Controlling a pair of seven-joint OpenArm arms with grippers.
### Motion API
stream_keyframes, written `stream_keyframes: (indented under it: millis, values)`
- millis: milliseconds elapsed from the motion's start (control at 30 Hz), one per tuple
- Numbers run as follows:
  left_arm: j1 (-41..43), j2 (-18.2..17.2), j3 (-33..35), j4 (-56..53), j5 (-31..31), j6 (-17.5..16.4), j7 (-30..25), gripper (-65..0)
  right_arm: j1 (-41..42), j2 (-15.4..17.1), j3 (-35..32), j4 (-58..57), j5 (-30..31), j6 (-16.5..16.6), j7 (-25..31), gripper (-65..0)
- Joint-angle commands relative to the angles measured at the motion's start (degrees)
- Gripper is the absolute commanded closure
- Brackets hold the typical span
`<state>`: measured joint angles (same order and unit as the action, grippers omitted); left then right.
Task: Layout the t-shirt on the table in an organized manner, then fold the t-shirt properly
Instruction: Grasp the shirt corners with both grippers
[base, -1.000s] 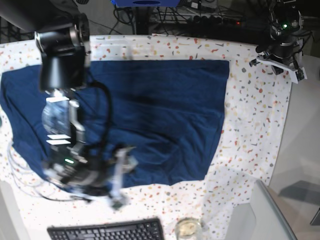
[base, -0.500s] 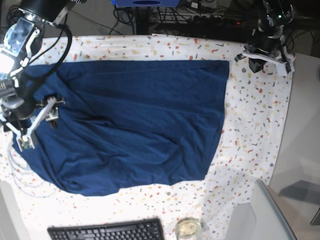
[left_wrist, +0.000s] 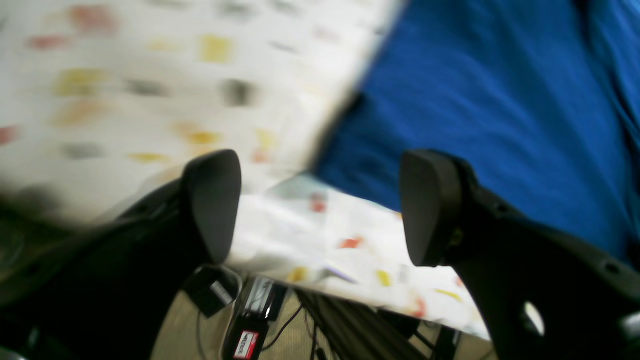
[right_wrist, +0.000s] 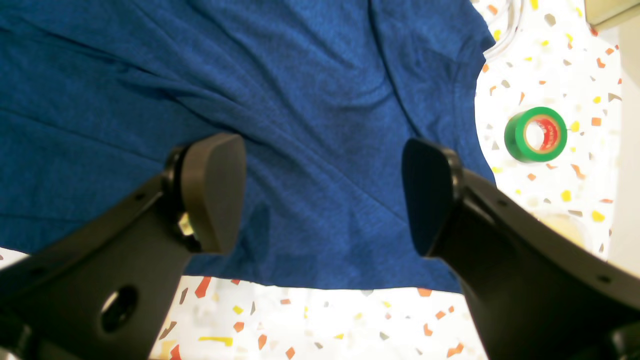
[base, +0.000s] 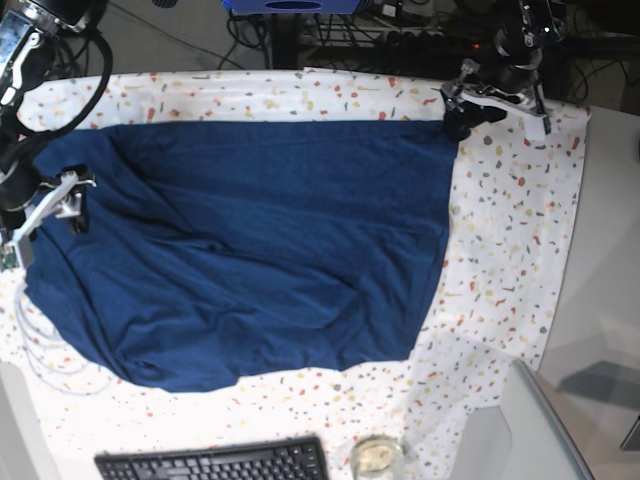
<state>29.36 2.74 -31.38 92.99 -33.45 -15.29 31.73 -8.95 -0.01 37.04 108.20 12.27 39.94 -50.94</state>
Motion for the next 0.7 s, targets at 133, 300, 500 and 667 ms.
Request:
stream_keyframes:
  millis: [133,300,500,667]
  values:
    - [-2.3,-0.2,-0.2,-2.5,-0.6,-0.1,-1.2,-46.2,0.4,0.5,0.3,0.8,1.0,0.1,1.1,-44.9]
    - [-4.1,-0.3,1.2,-5.4,-0.6,-0.1,-1.2,-46.2,0.4,0.5,0.5,0.8,1.0,0.1,1.5,-44.7]
    - [-5.0,-0.4,5.0,-6.2,-0.6,-0.1,-1.3,-46.2,0.8,0.2,5.4,-1.6,1.1,0.1,1.5,-44.7]
    - [-5.8,-0.4,4.7,-7.8,-0.6,-0.1,-1.1,-30.1,3.5,-1.2,16.5,-7.2,1.3,0.1,1.1,-44.7]
